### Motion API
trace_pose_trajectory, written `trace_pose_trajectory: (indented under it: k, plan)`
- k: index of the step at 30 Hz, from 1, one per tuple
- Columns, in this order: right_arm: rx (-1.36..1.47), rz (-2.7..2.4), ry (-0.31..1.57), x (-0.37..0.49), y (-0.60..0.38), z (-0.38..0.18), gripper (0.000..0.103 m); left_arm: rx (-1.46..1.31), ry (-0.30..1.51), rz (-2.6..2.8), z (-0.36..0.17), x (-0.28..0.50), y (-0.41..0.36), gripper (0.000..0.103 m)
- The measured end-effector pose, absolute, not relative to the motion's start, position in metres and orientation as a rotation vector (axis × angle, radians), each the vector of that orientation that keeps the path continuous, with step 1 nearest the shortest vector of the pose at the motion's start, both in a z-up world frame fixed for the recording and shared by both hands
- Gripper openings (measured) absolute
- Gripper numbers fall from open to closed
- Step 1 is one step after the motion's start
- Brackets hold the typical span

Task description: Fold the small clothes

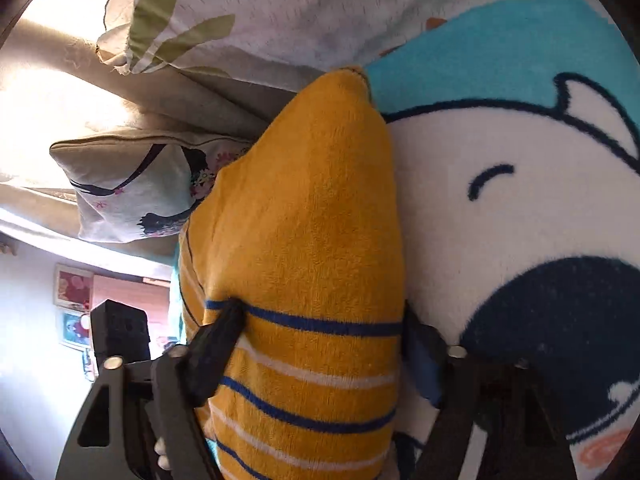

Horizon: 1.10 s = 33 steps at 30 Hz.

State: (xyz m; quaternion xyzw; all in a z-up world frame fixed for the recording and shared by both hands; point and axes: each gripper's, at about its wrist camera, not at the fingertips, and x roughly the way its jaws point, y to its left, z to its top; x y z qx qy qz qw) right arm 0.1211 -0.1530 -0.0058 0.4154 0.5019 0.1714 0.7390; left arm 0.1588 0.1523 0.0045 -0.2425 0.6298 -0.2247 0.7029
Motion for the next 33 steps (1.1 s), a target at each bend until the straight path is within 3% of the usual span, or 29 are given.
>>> trace_pose_trajectory:
  k: [1,4,9,12,15,23,30,33]
  plan:
    - [0.922,0.392,1.099,0.12,-0.155,-0.002,0.048,-0.544,1.388,-0.483,0.013,0.157,0.15,0.041]
    - [0.909,0.441,1.053,0.111,-0.163,0.022,0.041,-0.546,1.347,-0.501,0.043,0.147,0.138,0.036]
    - [0.878,0.432,0.961,0.082,-0.194,0.06,0.042,-0.572,1.339,-0.536,0.061,0.136,0.11,0.036]
    - [0.798,0.317,1.005,0.073,-0.213,0.054,0.05,-0.516,1.41,-0.39,0.039,0.131,0.105,0.036]
    - [0.733,0.215,1.046,0.063,-0.224,0.044,0.05,-0.5,1.425,-0.344,0.032,0.118,0.108,0.037]
    - [0.435,0.272,0.866,0.047,-0.186,0.105,0.05,-0.483,1.335,-0.242,0.065,0.062,0.144,0.04]
    - [0.243,0.348,1.011,0.057,-0.114,0.054,0.05,-0.384,1.243,-0.192,0.1,0.03,0.154,0.047]
    - [0.068,0.3,0.969,0.039,-0.092,0.058,0.055,-0.331,1.175,-0.189,0.117,0.029,0.148,0.052]
